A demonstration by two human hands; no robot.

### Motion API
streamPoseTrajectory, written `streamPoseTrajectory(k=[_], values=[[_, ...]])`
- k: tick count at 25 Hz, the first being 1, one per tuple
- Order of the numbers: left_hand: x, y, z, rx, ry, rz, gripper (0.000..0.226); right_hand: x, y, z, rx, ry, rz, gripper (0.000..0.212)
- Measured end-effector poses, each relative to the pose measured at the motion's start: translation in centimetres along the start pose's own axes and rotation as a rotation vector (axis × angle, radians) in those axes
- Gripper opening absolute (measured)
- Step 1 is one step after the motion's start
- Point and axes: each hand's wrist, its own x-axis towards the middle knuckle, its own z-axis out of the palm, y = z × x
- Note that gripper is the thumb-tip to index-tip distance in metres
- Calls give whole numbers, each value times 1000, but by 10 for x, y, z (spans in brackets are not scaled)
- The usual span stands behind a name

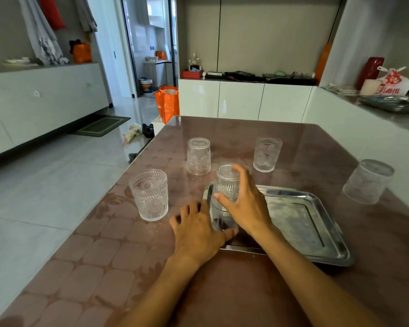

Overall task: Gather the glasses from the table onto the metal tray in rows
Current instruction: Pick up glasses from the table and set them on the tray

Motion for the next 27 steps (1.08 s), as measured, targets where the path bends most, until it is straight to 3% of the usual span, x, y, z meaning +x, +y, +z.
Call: streamPoseTrajectory(k=[6, 9, 12, 14, 15, 17, 19, 21, 23, 25, 27], values=[[1, -2, 0, 25, -9, -11, 99, 1, 4, 8, 25, -17, 15, 86], [-3, 7, -11, 72, -13, -12, 90, 6, -1, -4, -3, -142, 70, 98], [-8, -3, -44, 33, 349, 125, 73, 0, -9, -31, 8, -176, 91, 115], [1, -27, -71, -24, 612, 191, 68, -19, -12, -51, 102, -36, 60, 99], [6, -41, -80, -22, 683, 141, 72, -31, -13, -60, 154, 8, 49, 85], [17, -63, -89, -54, 616, -94, 92, -56, -16, -72, 195, 3, 55, 57], [28, -73, -85, -195, 411, -265, 110, -76, -23, -78, 191, -77, 24, 34], [34, -74, -80, -354, 340, -289, 111, -92, -32, -82, 181, -161, -67, 23], [34, -71, -83, -400, 401, -298, 103, -103, -38, -86, 188, -212, -66, 17], [19, -61, -89, -482, 493, -232, 94, -108, -46, -92, 371, -251, 99, 12], [-6, -39, -94, -663, 541, -31, 86, -103, -59, -98, 775, -308, 408, 18]])
